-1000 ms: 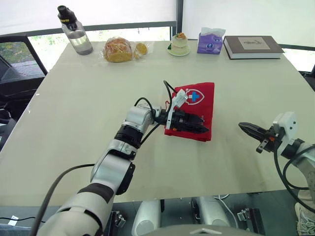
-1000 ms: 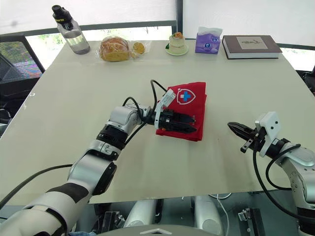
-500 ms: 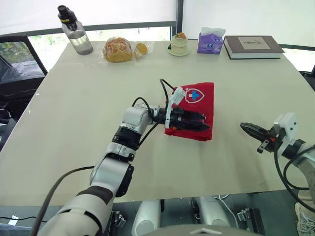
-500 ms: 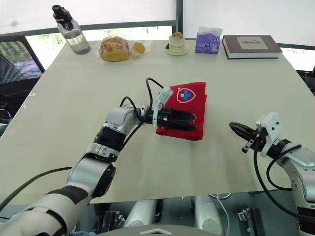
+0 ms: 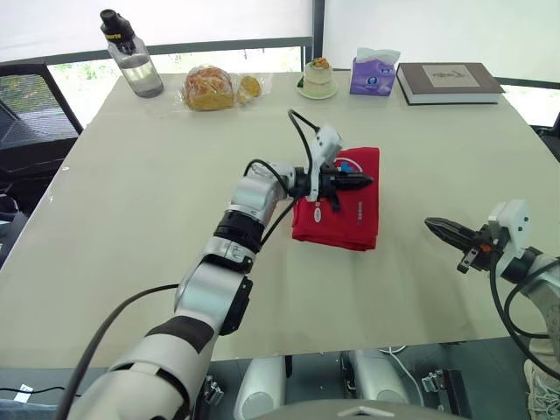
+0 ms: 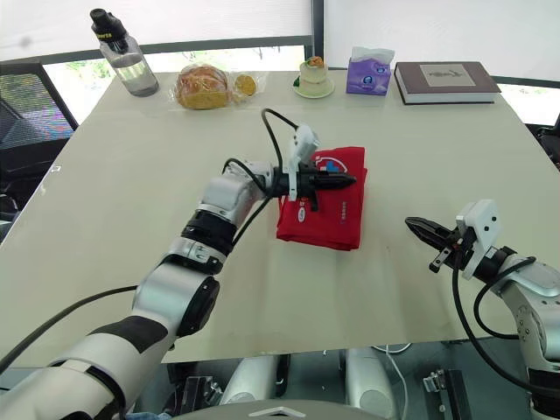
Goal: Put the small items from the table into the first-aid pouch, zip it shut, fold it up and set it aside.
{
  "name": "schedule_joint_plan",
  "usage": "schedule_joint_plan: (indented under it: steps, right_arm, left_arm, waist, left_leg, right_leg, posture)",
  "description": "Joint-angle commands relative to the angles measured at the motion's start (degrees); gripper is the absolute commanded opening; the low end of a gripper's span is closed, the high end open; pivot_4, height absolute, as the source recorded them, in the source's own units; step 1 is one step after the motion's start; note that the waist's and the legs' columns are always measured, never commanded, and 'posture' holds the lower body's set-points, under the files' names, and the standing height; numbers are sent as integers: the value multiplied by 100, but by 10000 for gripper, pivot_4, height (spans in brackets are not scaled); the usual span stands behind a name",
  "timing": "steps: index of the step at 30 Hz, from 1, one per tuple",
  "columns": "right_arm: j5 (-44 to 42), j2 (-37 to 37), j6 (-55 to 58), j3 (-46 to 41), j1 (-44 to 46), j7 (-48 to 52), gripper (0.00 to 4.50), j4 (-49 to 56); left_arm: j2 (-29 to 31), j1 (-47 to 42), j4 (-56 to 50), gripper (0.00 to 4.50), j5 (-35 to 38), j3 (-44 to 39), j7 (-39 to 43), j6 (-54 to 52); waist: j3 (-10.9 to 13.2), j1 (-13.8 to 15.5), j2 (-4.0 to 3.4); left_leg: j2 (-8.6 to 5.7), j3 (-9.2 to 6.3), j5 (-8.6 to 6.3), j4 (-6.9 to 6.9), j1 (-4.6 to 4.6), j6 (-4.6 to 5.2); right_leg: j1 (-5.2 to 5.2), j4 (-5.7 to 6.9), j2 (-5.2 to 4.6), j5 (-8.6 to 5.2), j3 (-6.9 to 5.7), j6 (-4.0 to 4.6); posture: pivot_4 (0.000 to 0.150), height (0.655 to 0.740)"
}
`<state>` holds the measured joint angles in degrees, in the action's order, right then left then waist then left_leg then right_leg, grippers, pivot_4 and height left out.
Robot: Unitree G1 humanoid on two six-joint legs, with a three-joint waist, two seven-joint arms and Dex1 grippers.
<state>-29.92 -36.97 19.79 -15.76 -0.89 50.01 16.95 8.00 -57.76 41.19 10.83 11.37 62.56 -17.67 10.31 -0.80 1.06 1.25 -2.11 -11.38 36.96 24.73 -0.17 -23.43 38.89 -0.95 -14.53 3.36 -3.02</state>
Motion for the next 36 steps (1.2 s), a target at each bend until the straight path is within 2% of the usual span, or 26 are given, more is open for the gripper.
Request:
schedule_joint_plan:
  steps: [1,3,4,9,10,17,20,22,24,28,36]
  right_arm:
    - [-232,-176,65,-182,28,122,3917,195]
    - [-368,-224,170,-200,51,157,7828,217]
    - [-399,-239,186,-203,57,155,12257,232]
    - [-412,-336,105,-245,69,227,37783,140]
    - [-378,-363,75,-243,56,247,44064,108]
    - [-293,-378,-70,-200,42,300,44064,-13]
    - [-267,-366,-123,-197,25,316,44064,-44]
    - [-251,-369,-170,-214,3,343,44064,-85]
    - [-239,-371,-197,-230,-7,362,44064,-111]
    - [-232,-370,-228,-234,4,363,44064,-142]
    - [-206,-349,-282,-205,1,340,44064,-170]
  left_arm:
    - [-113,36,173,0,-508,374,-95,678]
    - [-171,90,315,0,-739,541,-157,863]
    - [-193,112,386,0,-845,606,-196,926]
    - [-165,340,561,0,-1420,1128,-57,1224]
    - [-138,388,571,0,-1518,1218,-10,1306]
    - [20,940,-21,0,-1811,1816,748,1621]
    - [149,1155,-611,0,-1528,1891,1439,1290]
    - [272,1270,-1268,0,-1010,1838,2152,628]
    - [299,1255,-1643,0,-633,1684,2440,150]
    - [-35,748,-1260,0,-203,963,1902,-75]
    - [-507,-869,638,0,402,-517,918,135]
  waist:
    - [0,3,0]
    - [0,16,0]
    - [-1,22,0]
    - [-9,23,-6]
    - [-9,23,-6]
    - [-33,8,-13]
    - [-33,4,-13]
    - [-33,-10,-14]
    - [-29,-16,-16]
    - [-26,15,-15]
    - [-24,-11,-12]
  left_leg:
    - [0,1,0,0,0,0]
    - [-1,1,0,1,-1,0]
    - [-1,1,0,2,-1,0]
    - [-5,-5,0,8,-9,0]
    - [-5,-6,0,9,-13,0]
    - [-5,-5,-2,9,-34,1]
    - [-5,-5,-2,8,-38,2]
    - [-4,-4,-2,7,-38,2]
    - [-1,-6,-2,7,-32,2]
    - [-2,-9,-2,13,-24,2]
    - [-14,-21,-2,27,-2,3]
  right_leg:
    - [0,0,0,0,1,0]
    - [1,0,-1,0,1,-1]
    - [2,0,-1,0,1,-2]
    - [18,-2,0,-1,2,-7]
    - [23,-3,0,-4,2,-12]
    - [46,-6,0,-6,2,-12]
    - [51,-7,0,-7,2,-11]
    - [50,-7,0,-7,4,-10]
    - [44,-5,2,-7,1,-9]
    - [43,-7,2,-12,-2,-19]
    - [37,-7,2,-22,-2,-39]
  posture:
    - [1500,7400]
    - [1500,7400]
    - [1500,7400]
    - [1500,7400]
    - [1500,7400]
    - [1500,7400]
    - [1500,7400]
    - [1500,7400]
    - [1500,7400]
    - [1500,7400]
    - [1500,7400]
